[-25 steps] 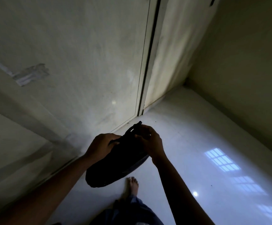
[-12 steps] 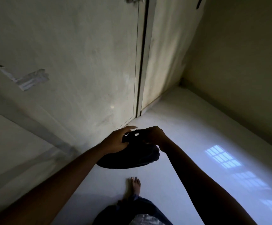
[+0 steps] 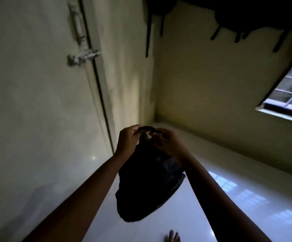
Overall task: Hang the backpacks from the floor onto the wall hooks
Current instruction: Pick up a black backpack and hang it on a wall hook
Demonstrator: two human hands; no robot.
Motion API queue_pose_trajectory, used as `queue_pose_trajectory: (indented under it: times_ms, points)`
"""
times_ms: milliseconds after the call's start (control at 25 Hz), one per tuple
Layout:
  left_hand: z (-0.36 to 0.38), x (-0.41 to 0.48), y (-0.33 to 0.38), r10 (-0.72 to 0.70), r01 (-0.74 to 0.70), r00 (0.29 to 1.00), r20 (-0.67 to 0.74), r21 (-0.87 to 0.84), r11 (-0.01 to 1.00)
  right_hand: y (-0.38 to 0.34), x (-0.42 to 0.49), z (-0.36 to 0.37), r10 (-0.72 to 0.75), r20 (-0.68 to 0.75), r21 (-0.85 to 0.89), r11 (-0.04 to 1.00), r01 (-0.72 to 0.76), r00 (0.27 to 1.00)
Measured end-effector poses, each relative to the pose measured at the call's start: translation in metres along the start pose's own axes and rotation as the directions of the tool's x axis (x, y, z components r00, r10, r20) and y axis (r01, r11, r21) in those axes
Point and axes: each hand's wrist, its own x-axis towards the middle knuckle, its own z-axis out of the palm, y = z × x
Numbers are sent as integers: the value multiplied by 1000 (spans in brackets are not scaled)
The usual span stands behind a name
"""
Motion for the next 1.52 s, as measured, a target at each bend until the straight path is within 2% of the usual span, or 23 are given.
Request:
queue_pose_trajectory:
  times_ms: [120,200,360,480,720,800,920,1040,1200,1360,1520]
  points:
    - [38,71,54,116,-116,993,-11,-44,992,-20,40,-75,-136,-144,-226,969,101,980]
    - [63,107,89,152,-153,988,-16,-104,983,-28,65,-121,-204,-223,-278,950,139,953]
    - [112,173,151,296,-307,951,-91,-146,940,-41,117,-202,-285,-366,-201,954,224,886]
    - [132,225,183,334,-358,920,-206,-95,929,-64,155,-257,-316,-436,-97,947,305,843]
    - [166,351,253,434,-473,865,-251,-122,873,-118,237,-354,-458,-532,-147,878,455,712]
    - [178,399,282,472,-519,831,-295,-107,848,-138,264,-387,-475,-592,-211,871,443,651]
    - [194,463,320,564,-632,736,-375,-82,771,-169,307,-434,-505,-639,-280,855,436,580]
    - [208,530,356,574,-669,705,-417,-122,733,-193,358,-472,-520,-686,-344,848,403,509]
    - [228,606,405,624,-744,629,-464,-125,657,-223,411,-523,-536,-742,-377,831,410,403]
    - [236,670,460,654,-808,553,-516,-142,571,-260,460,-573,-603,-744,-465,776,426,286]
    - [239,736,514,673,-813,506,-539,-39,580,-301,507,-629,-709,-682,-608,685,402,177]
